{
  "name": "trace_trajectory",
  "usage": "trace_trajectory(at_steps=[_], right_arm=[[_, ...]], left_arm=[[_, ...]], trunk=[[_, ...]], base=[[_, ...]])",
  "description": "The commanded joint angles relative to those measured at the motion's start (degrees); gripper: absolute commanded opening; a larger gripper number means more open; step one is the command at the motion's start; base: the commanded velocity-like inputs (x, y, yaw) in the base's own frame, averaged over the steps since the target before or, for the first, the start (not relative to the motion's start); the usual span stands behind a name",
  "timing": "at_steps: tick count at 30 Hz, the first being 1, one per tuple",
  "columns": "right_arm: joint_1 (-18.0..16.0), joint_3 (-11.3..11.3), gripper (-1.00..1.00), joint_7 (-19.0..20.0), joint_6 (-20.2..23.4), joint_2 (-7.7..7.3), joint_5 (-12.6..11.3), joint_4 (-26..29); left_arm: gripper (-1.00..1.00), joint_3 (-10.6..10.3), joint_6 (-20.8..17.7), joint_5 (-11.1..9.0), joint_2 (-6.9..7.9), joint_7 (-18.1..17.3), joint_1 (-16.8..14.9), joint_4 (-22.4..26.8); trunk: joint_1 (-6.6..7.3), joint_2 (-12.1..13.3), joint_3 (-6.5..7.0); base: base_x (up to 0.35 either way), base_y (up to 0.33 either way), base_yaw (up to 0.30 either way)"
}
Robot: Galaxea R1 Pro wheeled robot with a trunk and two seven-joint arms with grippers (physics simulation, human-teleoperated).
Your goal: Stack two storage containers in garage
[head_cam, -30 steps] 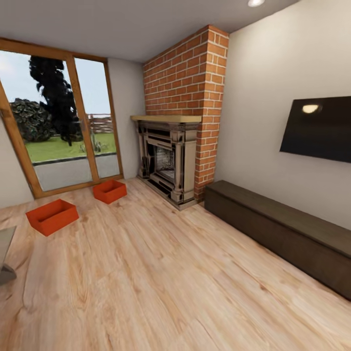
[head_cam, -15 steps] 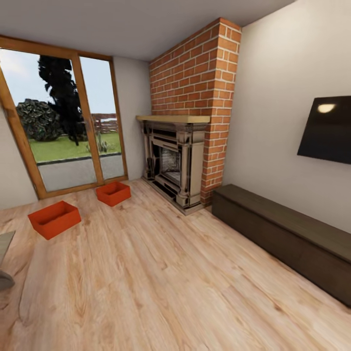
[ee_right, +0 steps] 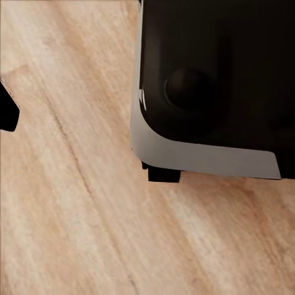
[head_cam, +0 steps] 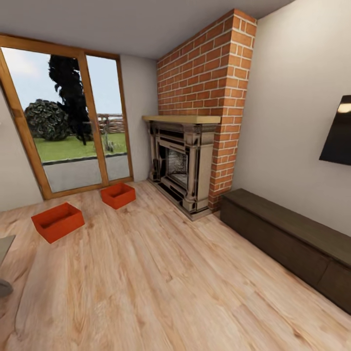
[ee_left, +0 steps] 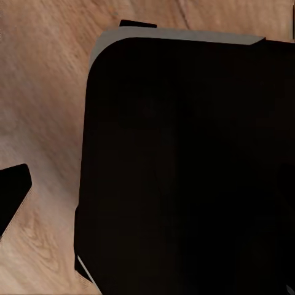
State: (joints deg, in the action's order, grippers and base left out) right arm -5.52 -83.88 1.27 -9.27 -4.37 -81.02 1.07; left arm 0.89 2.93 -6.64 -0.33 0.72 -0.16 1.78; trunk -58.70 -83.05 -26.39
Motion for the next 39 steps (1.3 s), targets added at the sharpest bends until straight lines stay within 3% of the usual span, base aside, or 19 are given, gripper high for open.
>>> trace_trajectory(at_steps=[1,39], right_arm=[[0.0,-0.4,1.00,0.1,-0.1,-0.05,-0.6,0.1],[0.0,-0.4,1.00,0.1,-0.1,-0.02,-0.5,0.1]], left_arm=[[1.00,0.0,0.1,-0.5,-0.02,0.1,0.0,0.0],[1.00,0.0,0.1,-0.5,-0.02,0.1,0.0,0.0]], trunk=[[-0.03,0.0,-0.06],[-0.03,0.0,-0.06]], base=[[0.322,0.000,0.000],[0.322,0.000,0.247]])
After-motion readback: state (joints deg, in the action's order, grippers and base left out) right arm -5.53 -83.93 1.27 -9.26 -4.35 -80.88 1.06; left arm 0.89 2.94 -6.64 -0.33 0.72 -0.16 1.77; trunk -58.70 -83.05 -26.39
